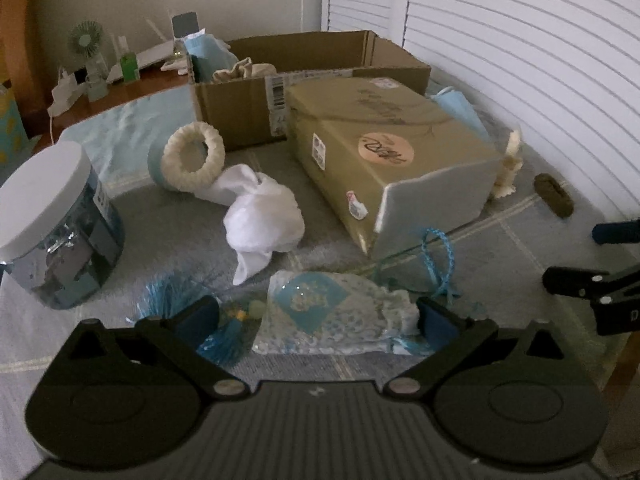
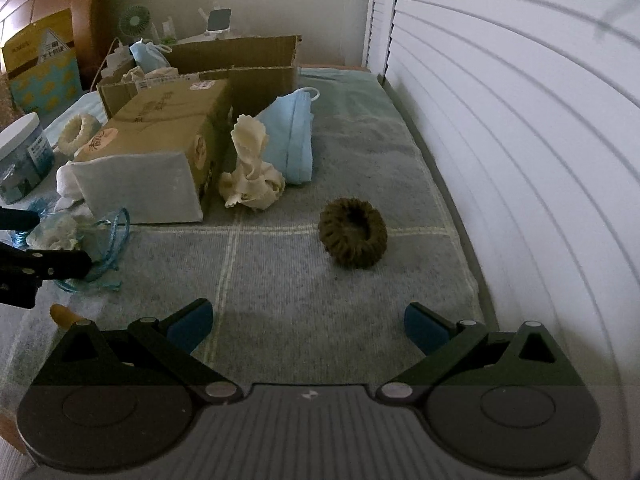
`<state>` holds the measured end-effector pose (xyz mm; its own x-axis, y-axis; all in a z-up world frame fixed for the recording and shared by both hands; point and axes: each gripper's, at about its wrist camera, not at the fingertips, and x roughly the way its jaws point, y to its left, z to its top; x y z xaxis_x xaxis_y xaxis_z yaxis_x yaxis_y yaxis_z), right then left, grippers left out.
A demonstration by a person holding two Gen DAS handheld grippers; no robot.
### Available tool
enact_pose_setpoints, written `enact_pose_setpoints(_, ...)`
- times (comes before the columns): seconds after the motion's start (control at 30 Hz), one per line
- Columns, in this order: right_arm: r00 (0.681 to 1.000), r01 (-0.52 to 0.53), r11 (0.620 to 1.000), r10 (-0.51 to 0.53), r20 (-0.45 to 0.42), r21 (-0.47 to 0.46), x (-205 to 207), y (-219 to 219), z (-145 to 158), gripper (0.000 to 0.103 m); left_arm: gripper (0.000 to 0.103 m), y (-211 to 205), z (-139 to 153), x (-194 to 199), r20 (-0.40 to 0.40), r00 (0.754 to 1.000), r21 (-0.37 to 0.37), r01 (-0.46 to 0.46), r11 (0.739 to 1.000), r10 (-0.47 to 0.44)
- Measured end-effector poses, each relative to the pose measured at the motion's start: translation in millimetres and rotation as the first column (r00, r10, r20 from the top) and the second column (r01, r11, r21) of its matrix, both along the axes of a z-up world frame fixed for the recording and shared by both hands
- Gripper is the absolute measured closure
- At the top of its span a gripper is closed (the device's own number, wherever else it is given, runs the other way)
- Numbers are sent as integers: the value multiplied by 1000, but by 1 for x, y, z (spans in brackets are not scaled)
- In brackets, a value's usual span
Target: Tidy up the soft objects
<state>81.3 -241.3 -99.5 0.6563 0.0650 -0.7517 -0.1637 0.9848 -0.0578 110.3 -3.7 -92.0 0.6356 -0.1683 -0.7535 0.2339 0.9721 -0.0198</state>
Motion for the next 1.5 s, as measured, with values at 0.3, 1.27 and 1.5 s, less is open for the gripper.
enact_pose_setpoints(0.3,1000,-8,1000,8,23,3,-1,0,-2,0,1,2,2,0,-10,1000,0,-12,1000,12)
enact_pose_setpoints(1.27,998,35,999,-35,44,-5,14,1,-2,0,25,8,6,-4,45,999,-16,0,1000,1)
enact_pose_setpoints(1.5,998,29,999,-28,52,-17,21,2,1,1,31,9,6,-5,48,999,-19,5,1000,-4)
